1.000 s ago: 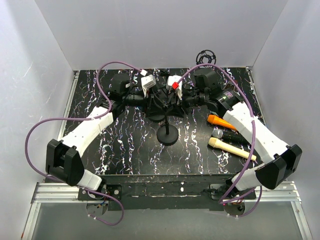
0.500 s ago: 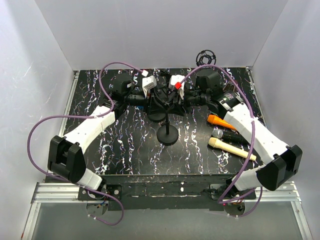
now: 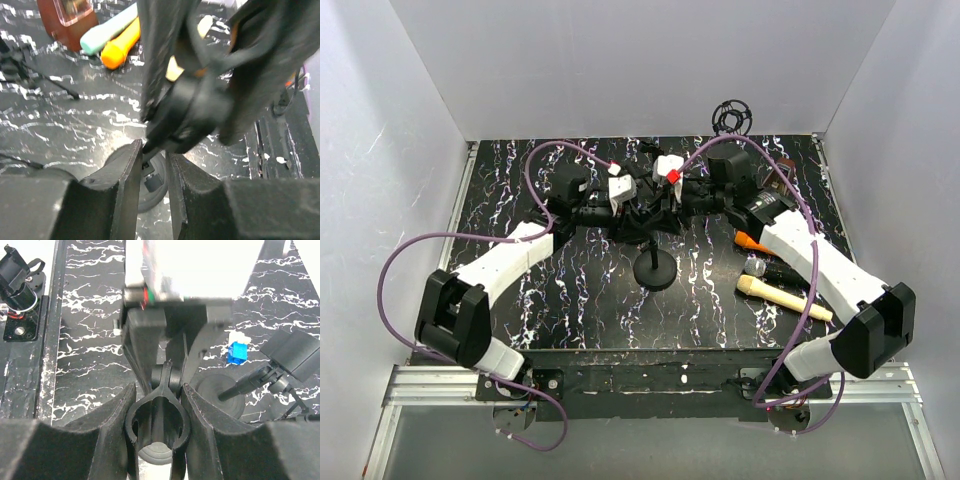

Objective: Remove the microphone from the stand

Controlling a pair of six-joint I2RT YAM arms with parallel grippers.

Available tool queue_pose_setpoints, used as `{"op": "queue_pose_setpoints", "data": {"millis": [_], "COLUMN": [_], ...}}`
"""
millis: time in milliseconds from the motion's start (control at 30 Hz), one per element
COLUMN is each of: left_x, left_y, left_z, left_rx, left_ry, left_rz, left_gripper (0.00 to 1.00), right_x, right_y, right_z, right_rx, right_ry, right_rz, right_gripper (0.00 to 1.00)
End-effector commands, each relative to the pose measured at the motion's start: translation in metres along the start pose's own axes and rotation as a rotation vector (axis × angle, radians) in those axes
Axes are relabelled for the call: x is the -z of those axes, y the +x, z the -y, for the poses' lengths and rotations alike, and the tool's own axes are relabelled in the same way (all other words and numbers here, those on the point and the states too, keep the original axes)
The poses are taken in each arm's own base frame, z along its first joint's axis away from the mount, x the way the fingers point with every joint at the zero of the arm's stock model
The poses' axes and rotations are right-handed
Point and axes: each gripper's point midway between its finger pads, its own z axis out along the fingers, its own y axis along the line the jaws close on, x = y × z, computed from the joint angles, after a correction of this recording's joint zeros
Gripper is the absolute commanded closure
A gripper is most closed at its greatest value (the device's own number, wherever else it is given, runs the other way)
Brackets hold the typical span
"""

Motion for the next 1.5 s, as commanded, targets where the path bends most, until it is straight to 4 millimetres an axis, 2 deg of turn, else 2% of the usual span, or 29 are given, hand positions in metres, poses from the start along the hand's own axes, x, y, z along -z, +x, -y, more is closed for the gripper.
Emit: {"op": "queue_pose_setpoints", "data": {"millis": [0,67,100,167,233,300,400,433,533,833,1000,1033,1067,1133,1200,1233,1333,1400,1467], "left_x": [-0.005,-0.002,0.0,0.005,0.01,0.011,0.007,0.008,0.004,-0.008,-0.007,-0.005,-0.002,0.001,0.005,0.01,0.022,0.027,0.028], "left_y": [0.039,0.043,0.045,0.052,0.062,0.069,0.083,0.08,0.076,0.066,0.059,0.06,0.056,0.055,0.048,0.041,0.032,0.025,0.017], "left_z": [0.01,0.009,0.007,0.004,0.005,0.007,0.006,0.0,-0.007,-0.006,-0.011,-0.011,-0.012,-0.009,-0.006,-0.007,-0.026,-0.032,-0.039], "left_rx": [0.091,0.087,0.075,0.04,-0.009,-0.091,-0.179,-0.217,-0.26,-0.227,-0.15,-0.111,-0.081,-0.014,0.135,0.297,0.66,0.877,1.017], "left_ry": [0.013,-0.005,-0.027,-0.082,-0.132,-0.15,-0.212,-0.256,-0.334,-0.442,-0.482,-0.496,-0.516,-0.509,-0.433,-0.388,-0.245,-0.1,-0.01], "left_rz": [-0.087,-0.105,-0.114,-0.122,-0.115,-0.117,-0.139,-0.126,-0.101,-0.086,-0.097,-0.105,-0.107,-0.121,-0.073,-0.017,0.075,0.115,0.151], "left_gripper": [1.0,1.0,0.91,0.63,0.48,0.43,0.41,0.41,0.43,0.5,0.89,0.97,1.0,1.0,1.0,1.0,1.0,1.0,1.0], "right_x": [-0.011,-0.01,-0.01,-0.008,-0.006,-0.003,-0.002,-0.002,-0.003,-0.005,-0.006,-0.005,-0.005,-0.002,0.0,0.002,0.005,0.007,0.009], "right_y": [0.154,0.152,0.15,0.14,0.129,0.12,0.113,0.111,0.107,0.096,0.094,0.09,0.09,0.086,0.082,0.079,0.075,0.07,0.068], "right_z": [-0.054,-0.052,-0.05,-0.045,-0.038,-0.034,-0.032,-0.032,-0.029,-0.02,-0.019,-0.027,-0.028,-0.027,-0.028,-0.03,-0.032,-0.032,-0.032], "right_rx": [-0.363,-0.355,-0.351,-0.335,-0.316,-0.306,-0.299,-0.297,-0.282,-0.259,-0.253,-0.463,-0.465,-0.457,-0.454,-0.449,-0.431,-0.41,-0.394], "right_ry": [-0.134,-0.127,-0.121,-0.107,-0.09,-0.082,-0.08,-0.08,-0.074,-0.062,-0.059,-0.025,-0.024,-0.017,-0.012,-0.012,-0.013,-0.009,-0.012], "right_rz": [-0.431,-0.43,-0.427,-0.406,-0.381,-0.362,-0.35,-0.347,-0.332,-0.311,-0.305,-0.309,-0.31,-0.301,-0.29,-0.281,-0.269,-0.255,-0.246], "right_gripper": [0.96,0.96,0.96,0.96,0.96,0.96,0.96,0.96,0.96,0.96,0.96,0.99,0.99,0.99,0.99,0.99,0.99,0.99,0.99]}}
